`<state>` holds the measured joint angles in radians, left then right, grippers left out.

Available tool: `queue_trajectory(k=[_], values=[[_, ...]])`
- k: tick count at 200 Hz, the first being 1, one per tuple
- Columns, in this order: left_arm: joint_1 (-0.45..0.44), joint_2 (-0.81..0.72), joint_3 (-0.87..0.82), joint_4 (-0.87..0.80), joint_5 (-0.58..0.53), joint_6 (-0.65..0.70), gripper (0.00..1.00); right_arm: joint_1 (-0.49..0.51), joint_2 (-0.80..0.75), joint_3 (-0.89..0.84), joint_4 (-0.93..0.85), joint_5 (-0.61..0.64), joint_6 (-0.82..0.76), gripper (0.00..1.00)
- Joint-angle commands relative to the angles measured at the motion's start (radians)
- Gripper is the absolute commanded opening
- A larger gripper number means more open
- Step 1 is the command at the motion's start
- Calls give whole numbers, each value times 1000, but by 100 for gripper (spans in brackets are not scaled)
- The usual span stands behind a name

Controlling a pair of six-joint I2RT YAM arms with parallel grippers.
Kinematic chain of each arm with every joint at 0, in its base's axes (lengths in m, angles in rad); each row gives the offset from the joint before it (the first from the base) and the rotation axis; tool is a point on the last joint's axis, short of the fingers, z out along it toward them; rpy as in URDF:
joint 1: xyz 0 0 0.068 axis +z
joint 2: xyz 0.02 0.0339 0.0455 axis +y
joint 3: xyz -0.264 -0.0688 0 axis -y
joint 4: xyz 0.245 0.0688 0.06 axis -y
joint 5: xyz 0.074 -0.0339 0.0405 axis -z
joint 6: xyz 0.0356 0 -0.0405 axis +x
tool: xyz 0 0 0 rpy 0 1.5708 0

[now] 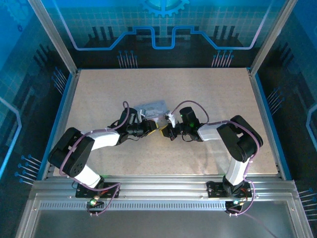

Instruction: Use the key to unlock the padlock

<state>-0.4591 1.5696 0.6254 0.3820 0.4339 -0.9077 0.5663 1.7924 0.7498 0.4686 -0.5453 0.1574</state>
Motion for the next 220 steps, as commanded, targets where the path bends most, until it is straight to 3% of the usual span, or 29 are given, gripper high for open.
queue_trajectory(k=[1, 75, 125, 220], values=[[-56, 43, -2, 30, 154, 33, 25, 27, -49, 66, 224, -93, 13, 0], [-65, 34, -1, 31, 177, 29, 26, 21, -31, 154, 124, -60, -93, 0], [-67, 14, 0, 13, 171, 36, 27, -9, -7, 160, 135, -115, -79, 0], [-58, 45, 27, 31, 107, 36, 44, 20, 25, -7, 163, -59, -14, 0]])
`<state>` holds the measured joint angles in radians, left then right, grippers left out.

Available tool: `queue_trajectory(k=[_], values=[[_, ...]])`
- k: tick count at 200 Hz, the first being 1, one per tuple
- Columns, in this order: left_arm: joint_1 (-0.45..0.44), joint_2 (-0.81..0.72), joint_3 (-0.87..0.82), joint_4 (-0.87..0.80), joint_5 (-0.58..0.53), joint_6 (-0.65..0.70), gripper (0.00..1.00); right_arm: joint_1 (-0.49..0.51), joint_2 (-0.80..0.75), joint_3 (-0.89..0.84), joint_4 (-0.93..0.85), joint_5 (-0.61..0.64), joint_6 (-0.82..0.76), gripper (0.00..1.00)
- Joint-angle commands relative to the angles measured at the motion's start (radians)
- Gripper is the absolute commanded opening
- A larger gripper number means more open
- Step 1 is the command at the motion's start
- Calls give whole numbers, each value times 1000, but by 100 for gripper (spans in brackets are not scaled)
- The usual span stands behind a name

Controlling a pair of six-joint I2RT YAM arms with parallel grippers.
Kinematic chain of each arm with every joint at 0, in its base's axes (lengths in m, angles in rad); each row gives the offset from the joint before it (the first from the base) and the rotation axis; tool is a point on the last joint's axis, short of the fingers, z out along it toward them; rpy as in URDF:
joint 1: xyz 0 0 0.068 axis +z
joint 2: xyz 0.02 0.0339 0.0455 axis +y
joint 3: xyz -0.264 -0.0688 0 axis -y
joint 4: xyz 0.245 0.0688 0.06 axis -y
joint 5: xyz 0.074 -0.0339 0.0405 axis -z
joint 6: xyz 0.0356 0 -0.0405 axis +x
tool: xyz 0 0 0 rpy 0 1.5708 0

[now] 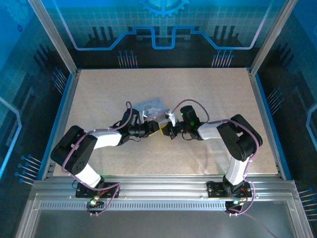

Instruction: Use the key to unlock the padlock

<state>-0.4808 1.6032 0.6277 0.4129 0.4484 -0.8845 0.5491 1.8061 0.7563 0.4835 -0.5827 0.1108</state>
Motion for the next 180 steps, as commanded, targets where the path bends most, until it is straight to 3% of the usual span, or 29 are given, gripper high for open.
queue_trajectory(k=[1, 60, 101, 146, 180], values=[[-35, 10, 24, 0, 92, 12, 44, 37, 13, -15, 149, -22, 34, 0], [-14, -126, -45, -52, 67, 21, 62, 59, 60, -24, 142, -25, 76, 0], [13, -315, -139, -124, -31, 22, 72, 82, 40, -19, 104, -35, 134, 0], [14, -486, -277, -89, -170, -83, 73, 108, 14, -17, 58, -32, 249, 0], [12, -514, -351, -17, -217, -194, 68, 139, -49, -18, -16, 4, 329, 0]])
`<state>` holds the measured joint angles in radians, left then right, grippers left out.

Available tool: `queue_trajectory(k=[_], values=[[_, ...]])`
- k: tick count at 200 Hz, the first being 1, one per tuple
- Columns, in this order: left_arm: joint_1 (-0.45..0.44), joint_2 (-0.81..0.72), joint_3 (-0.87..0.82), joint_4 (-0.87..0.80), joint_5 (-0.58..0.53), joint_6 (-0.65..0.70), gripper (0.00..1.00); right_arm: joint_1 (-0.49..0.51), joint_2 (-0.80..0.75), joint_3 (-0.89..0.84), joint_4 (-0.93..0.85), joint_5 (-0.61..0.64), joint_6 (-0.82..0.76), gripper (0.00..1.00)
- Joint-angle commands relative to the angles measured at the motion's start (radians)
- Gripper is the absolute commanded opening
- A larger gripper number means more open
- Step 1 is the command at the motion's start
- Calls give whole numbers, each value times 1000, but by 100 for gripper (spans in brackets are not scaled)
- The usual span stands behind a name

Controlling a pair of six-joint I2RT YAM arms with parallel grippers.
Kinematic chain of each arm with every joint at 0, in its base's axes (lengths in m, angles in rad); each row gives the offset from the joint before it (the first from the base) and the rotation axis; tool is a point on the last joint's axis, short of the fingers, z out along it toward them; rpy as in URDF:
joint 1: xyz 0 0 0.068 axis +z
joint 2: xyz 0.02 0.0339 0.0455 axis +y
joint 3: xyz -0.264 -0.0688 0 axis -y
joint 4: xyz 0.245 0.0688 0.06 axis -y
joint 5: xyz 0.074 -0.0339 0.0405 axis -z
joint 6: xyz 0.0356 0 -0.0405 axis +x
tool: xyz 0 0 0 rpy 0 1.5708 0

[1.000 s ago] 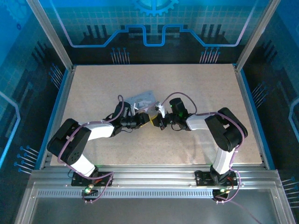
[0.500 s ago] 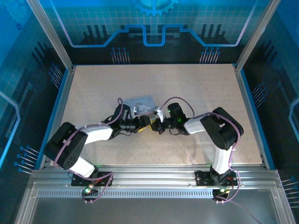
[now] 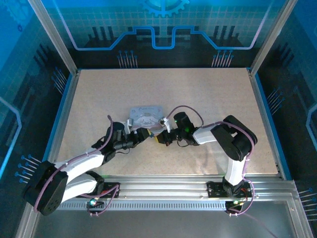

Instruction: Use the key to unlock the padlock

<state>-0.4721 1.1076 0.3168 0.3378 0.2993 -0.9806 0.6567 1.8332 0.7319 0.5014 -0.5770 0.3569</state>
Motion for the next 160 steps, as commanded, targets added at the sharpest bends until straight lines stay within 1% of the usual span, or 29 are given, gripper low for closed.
queue_trajectory(k=[1, 21, 42, 87, 107, 136, 160], values=[[3, -18, -41, 58, -69, -100, 68, 33, -76, 6, -37, -2, 87, 0], [2, 0, -46, 67, -71, -119, 66, 49, -78, 14, -63, -9, 153, 0], [-2, 33, -63, 112, -71, -160, 63, 71, -77, 19, -71, 5, 220, 0], [-19, 107, -72, 207, -74, -197, 58, 102, -69, 59, -109, 16, 297, 0], [-28, 123, -74, 215, -89, -206, 57, 106, -69, 64, -108, 21, 326, 0], [-38, 132, -75, 190, -114, -216, 58, 107, -69, 68, -113, 35, 353, 0], [-44, 145, -73, 192, -117, -226, 57, 108, -65, 67, -83, 16, 389, 0]])
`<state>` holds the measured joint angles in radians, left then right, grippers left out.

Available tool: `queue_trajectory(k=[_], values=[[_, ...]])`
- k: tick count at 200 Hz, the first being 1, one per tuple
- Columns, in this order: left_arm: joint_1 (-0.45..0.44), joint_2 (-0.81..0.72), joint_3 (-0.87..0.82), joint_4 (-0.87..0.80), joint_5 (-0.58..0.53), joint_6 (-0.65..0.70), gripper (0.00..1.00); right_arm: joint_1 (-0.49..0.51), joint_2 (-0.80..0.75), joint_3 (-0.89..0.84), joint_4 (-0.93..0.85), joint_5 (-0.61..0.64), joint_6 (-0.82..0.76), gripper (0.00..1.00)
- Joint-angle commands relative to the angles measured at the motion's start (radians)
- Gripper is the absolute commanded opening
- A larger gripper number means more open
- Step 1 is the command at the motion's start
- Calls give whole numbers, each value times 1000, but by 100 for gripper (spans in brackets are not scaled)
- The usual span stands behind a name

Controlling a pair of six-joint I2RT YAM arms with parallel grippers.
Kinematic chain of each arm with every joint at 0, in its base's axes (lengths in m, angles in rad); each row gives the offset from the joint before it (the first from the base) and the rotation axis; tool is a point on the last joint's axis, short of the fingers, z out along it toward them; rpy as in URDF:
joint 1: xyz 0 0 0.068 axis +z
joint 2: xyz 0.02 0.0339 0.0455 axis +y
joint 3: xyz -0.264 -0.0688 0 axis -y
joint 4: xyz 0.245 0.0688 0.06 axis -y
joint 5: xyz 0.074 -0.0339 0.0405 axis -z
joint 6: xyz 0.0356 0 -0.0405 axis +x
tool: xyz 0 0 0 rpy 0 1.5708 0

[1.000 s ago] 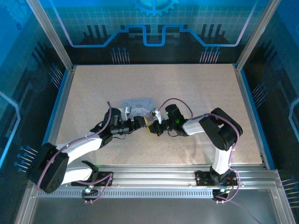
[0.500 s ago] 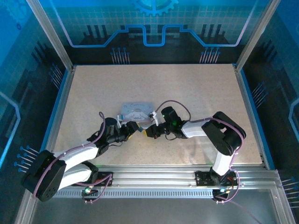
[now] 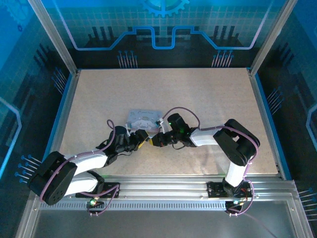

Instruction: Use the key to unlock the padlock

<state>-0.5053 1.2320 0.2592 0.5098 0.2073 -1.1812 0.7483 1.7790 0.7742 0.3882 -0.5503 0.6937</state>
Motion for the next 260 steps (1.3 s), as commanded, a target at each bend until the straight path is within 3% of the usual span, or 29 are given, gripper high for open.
queue_trajectory(k=[1, 104, 126, 199, 260], values=[[-11, 22, -14, 21, -25, -26, 57, 17, -10, 25, 32, -11, 53, 0], [-32, 90, -2, 112, -26, -62, 21, 31, -10, 26, 72, -30, 143, 0], [-36, 98, -1, 117, -28, -62, 12, 31, -17, 21, 68, -25, 141, 5], [-39, 135, 2, 164, -20, -76, 5, 20, -61, -6, 6, 36, 92, 26], [-38, 184, 2, 243, 2, -117, 3, 17, -195, -13, -240, 169, -84, 45]])
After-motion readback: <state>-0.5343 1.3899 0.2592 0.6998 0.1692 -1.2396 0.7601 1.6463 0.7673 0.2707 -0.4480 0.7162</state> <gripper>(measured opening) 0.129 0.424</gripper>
